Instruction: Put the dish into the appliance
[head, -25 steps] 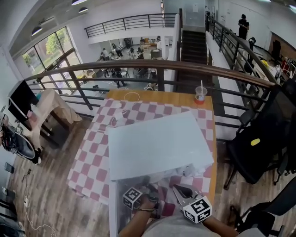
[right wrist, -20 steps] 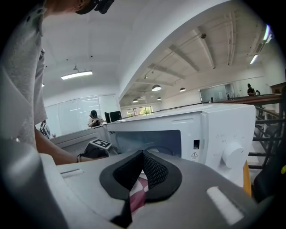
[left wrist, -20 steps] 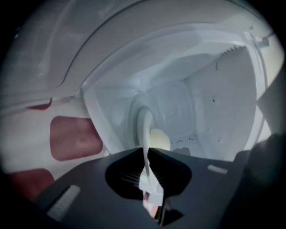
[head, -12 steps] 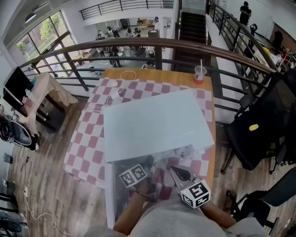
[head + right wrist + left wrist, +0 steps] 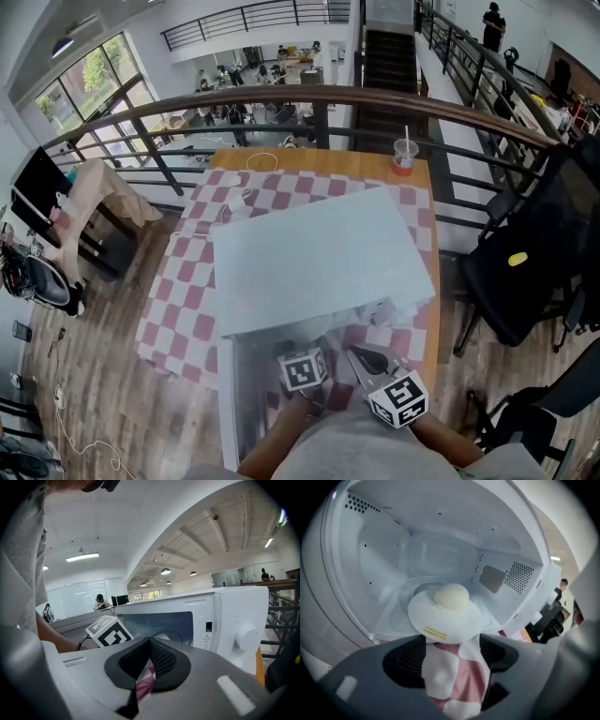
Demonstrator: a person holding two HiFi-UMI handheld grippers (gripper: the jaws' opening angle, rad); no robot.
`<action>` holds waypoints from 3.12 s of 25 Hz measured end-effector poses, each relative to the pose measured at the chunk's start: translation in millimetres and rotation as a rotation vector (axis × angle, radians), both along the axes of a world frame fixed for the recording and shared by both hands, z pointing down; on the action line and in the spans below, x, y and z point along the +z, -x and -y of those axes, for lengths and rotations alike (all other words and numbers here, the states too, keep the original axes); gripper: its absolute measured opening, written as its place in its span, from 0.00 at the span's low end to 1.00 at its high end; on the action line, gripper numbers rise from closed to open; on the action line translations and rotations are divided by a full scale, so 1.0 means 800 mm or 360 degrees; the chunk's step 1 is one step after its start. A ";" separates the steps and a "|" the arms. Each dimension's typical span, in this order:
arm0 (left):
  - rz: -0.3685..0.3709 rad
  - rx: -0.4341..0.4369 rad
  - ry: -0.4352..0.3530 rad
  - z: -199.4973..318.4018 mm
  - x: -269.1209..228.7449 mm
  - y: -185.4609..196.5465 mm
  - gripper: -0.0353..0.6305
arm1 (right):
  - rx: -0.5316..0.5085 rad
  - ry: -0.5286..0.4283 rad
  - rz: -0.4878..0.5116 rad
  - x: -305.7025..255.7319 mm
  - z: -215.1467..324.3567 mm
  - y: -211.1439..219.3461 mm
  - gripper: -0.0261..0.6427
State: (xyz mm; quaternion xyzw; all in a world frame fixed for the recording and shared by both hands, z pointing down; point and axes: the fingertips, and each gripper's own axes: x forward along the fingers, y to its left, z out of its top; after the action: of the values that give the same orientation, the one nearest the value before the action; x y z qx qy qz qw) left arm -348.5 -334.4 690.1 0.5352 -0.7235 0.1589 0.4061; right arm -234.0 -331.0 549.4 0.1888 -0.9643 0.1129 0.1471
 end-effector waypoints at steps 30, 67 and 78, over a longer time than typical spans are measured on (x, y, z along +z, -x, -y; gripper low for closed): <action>0.0286 -0.0213 -0.0267 -0.038 -0.064 0.002 0.07 | -0.0041 -0.0045 -0.0021 -0.006 -0.049 -0.056 0.04; 0.0298 -0.0075 -0.0878 -0.337 -0.220 -0.261 0.07 | -0.0022 -0.0081 0.0063 -0.019 -0.269 -0.255 0.04; 0.0305 -0.0067 -0.0911 -0.447 -0.237 -0.262 0.07 | -0.0026 -0.0122 0.0017 -0.033 -0.379 -0.250 0.04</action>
State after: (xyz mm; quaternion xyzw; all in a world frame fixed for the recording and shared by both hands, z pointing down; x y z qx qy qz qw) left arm -139.2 23.4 500.8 0.5954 -0.7848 -0.0102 0.1719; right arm -34.1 -27.9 523.1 0.1857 -0.9703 0.0756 0.1355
